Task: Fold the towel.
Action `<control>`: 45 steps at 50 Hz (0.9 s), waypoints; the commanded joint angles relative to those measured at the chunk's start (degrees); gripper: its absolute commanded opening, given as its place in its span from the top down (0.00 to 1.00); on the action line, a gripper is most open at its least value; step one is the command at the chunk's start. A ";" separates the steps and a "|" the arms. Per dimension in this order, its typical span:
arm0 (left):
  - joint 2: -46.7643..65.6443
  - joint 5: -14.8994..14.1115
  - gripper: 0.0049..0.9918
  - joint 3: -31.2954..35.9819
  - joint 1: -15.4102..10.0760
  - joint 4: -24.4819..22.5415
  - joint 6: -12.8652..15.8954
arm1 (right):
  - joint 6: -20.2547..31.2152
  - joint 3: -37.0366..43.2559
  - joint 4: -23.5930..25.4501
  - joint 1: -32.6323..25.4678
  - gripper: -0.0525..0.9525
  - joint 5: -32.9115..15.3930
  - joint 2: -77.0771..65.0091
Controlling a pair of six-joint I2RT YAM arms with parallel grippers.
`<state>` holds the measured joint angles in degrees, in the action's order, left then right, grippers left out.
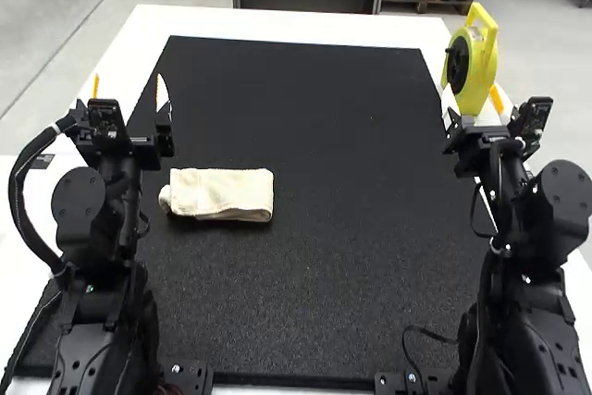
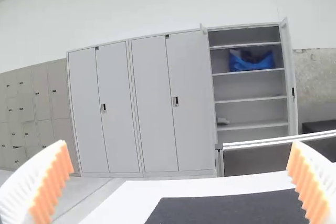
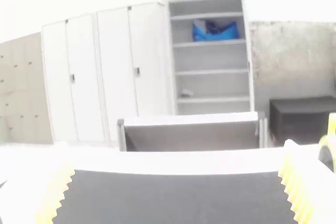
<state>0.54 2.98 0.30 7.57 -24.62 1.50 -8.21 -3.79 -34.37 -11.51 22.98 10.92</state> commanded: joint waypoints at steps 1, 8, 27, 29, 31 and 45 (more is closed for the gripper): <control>-0.62 -0.52 0.02 -0.21 -0.45 0.80 -1.67 | 1.88 0.80 1.59 -1.15 0.06 1.28 -7.75; -0.62 -1.23 0.02 -0.21 -0.37 3.79 -2.90 | 2.23 2.21 2.20 -3.08 0.06 2.86 -10.48; -0.62 -7.99 0.02 -0.21 -0.45 11.88 -3.26 | 9.70 3.79 18.99 -7.48 0.04 2.59 -10.65; -0.62 -8.08 0.02 -0.21 -0.37 13.11 -3.78 | 10.23 3.79 20.83 -7.48 0.04 2.59 -10.74; -0.62 -8.08 0.02 -0.21 -0.37 13.99 -4.22 | 10.58 3.79 22.59 -7.56 0.04 2.59 -10.74; -0.62 -8.08 0.02 -0.21 -0.37 20.93 -7.12 | 18.58 3.79 34.37 -7.65 0.04 2.86 -10.74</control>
<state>0.51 -4.29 0.32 7.57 -6.70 -2.76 5.85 -0.34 -2.44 -18.31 25.28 0.56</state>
